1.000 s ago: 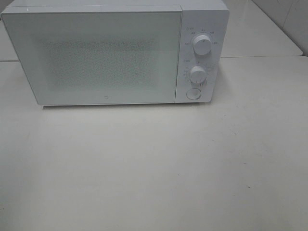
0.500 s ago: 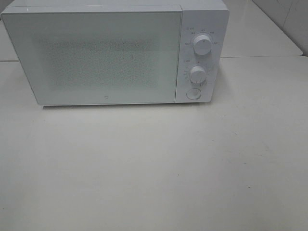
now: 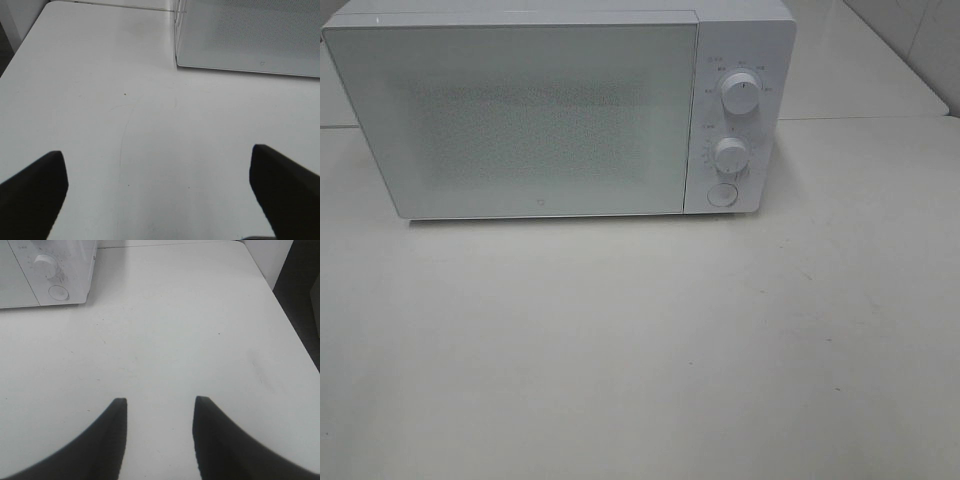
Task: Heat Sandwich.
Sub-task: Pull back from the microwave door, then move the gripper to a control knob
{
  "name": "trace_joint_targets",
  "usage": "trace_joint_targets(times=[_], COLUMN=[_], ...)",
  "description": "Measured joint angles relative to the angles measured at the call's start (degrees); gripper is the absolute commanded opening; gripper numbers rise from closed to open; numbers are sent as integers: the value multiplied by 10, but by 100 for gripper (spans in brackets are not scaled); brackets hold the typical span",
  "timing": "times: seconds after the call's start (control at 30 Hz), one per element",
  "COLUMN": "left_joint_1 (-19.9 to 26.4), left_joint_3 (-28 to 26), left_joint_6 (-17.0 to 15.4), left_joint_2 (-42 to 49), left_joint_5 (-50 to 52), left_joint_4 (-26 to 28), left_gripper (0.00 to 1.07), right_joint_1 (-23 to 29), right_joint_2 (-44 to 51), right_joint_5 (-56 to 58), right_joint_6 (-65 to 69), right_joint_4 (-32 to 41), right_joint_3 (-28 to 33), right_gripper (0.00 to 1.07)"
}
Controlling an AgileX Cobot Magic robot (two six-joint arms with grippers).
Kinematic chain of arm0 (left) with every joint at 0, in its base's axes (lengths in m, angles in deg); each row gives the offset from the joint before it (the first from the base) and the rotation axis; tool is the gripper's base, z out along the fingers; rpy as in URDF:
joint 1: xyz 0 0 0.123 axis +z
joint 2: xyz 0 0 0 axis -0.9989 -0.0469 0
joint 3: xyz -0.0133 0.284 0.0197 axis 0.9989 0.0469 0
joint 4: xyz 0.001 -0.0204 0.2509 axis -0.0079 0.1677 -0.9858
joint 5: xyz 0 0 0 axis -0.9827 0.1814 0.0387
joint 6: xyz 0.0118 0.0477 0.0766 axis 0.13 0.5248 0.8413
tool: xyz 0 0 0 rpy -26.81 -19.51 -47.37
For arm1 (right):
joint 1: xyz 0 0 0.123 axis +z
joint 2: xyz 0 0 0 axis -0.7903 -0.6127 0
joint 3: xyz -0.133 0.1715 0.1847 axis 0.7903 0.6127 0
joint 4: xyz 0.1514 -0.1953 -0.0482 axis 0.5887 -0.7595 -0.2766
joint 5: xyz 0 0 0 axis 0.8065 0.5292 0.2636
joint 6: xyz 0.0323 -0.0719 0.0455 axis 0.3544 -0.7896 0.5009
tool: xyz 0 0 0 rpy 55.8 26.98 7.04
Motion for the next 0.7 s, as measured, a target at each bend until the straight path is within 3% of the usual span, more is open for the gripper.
trace_joint_targets(times=[0.7], left_joint_1=[0], left_joint_3=[0], left_joint_6=[-1], left_joint_2=[0], left_joint_5=[1], left_joint_4=[2], left_gripper=[91], right_joint_1=[0], right_joint_2=[0], right_joint_5=[0], right_joint_6=[0], right_joint_4=[0], right_joint_3=[0], right_gripper=[43])
